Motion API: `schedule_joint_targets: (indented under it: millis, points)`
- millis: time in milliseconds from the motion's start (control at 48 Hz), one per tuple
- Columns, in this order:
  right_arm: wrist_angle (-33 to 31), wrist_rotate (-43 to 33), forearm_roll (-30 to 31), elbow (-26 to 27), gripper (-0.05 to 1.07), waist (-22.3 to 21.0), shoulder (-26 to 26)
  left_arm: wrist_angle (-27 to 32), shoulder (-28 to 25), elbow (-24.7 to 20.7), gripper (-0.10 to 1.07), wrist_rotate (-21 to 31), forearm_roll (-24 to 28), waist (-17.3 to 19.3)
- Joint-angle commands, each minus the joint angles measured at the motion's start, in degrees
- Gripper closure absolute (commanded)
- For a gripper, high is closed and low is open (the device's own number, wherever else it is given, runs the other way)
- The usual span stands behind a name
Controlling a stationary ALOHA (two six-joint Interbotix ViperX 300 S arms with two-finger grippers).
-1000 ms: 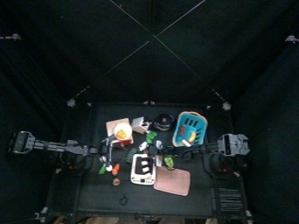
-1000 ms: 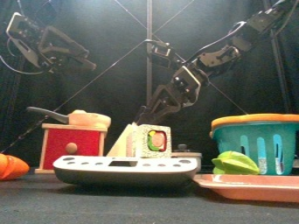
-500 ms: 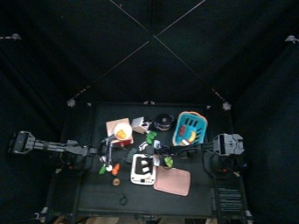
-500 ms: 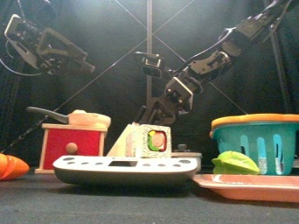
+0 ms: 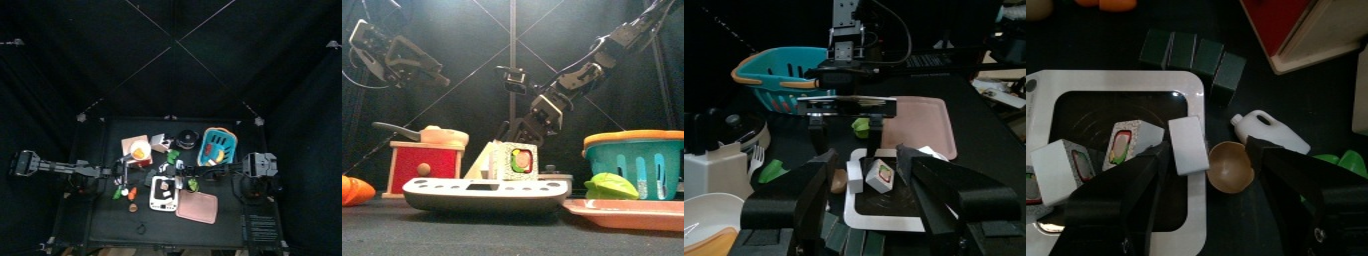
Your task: Grab white sushi piece
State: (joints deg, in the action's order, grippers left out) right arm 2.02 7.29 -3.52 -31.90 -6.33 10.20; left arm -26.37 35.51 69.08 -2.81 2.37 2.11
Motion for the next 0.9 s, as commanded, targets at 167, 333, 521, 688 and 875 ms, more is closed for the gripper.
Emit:
schedule_joint_targets:
  millis: [167, 333, 521, 688, 875]
  points:
    - [0.2, 0.0, -0.1, 0.9, 0.08, 0.2, -0.9, -0.5, 0.0, -0.4, 0.1, 0.1, -0.1, 0.3]
    - [0.3, 0.0, -0.1, 1.1, 0.09, 0.2, -0.8, -0.5, 0.0, -0.3, 0.1, 0.1, -0.1, 0.4]
    - [0.2, 0.0, -0.1, 1.1, 0.23, 0.3, -0.7, -0.5, 0.1, -0.3, 0.1, 0.1, -0.1, 0.5]
    - [-0.4, -0.1, -0.7, 1.1, 0.41, 0.3, -1.0, -0.5, 0.0, -0.3, 0.1, 0.1, -0.2, 0.5]
    - [-0.9, 0.0, -1.9, 1.1, 0.45, 0.3, -3.0, -0.5, 0.0, -0.3, 0.1, 0.1, -0.1, 0.5]
